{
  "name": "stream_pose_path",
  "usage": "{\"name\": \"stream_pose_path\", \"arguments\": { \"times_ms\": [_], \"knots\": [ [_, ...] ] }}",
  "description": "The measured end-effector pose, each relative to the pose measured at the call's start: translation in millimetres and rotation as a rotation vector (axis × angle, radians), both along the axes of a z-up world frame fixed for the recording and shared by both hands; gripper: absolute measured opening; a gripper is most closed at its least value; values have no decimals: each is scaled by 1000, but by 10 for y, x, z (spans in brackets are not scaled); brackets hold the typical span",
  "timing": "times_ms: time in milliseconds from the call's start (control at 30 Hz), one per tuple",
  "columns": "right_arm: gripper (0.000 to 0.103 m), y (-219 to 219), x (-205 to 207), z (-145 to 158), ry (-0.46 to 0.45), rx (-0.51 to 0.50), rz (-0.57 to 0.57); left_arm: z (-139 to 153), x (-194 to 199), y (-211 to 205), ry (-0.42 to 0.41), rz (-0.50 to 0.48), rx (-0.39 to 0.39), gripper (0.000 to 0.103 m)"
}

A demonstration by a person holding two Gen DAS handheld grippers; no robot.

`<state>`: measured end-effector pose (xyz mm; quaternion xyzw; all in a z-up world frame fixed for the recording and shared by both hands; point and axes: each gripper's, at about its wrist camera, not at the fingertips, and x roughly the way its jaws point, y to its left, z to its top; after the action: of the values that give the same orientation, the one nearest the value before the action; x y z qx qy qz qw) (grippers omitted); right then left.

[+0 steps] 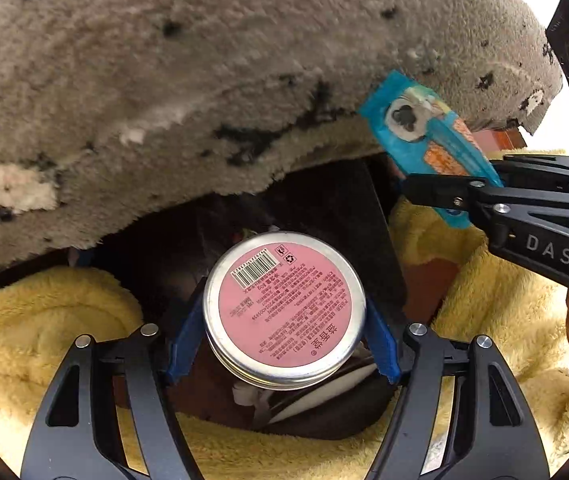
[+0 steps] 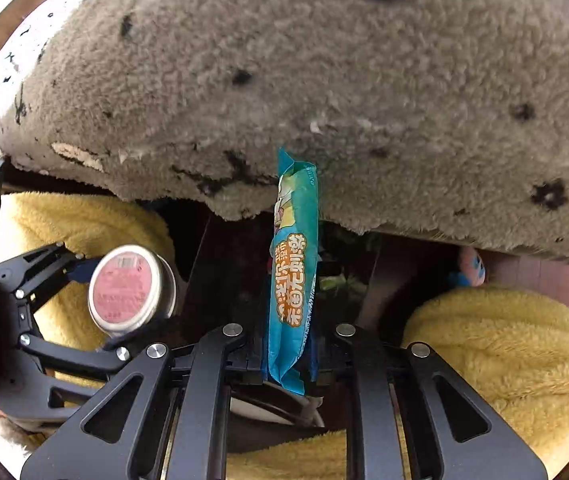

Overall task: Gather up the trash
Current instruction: 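Open both grippers to drop the tin and packet into the bin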

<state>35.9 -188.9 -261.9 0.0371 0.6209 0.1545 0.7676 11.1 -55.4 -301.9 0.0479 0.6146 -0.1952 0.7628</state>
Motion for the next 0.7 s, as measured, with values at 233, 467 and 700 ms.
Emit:
{"name": "stream_pose_path", "arguments": {
  "times_ms": [233, 467, 700],
  "knots": [
    [53, -68, 25, 1, -9, -1, -32, 4, 56, 32, 0, 19, 4, 74],
    [64, -148, 48, 180, -73, -30, -73, 223, 89, 123, -44, 27, -5, 93],
    [88, -312, 37, 551, -173, -47, -134, 557, 114, 188, -115, 28, -29, 95]
  ]
}}
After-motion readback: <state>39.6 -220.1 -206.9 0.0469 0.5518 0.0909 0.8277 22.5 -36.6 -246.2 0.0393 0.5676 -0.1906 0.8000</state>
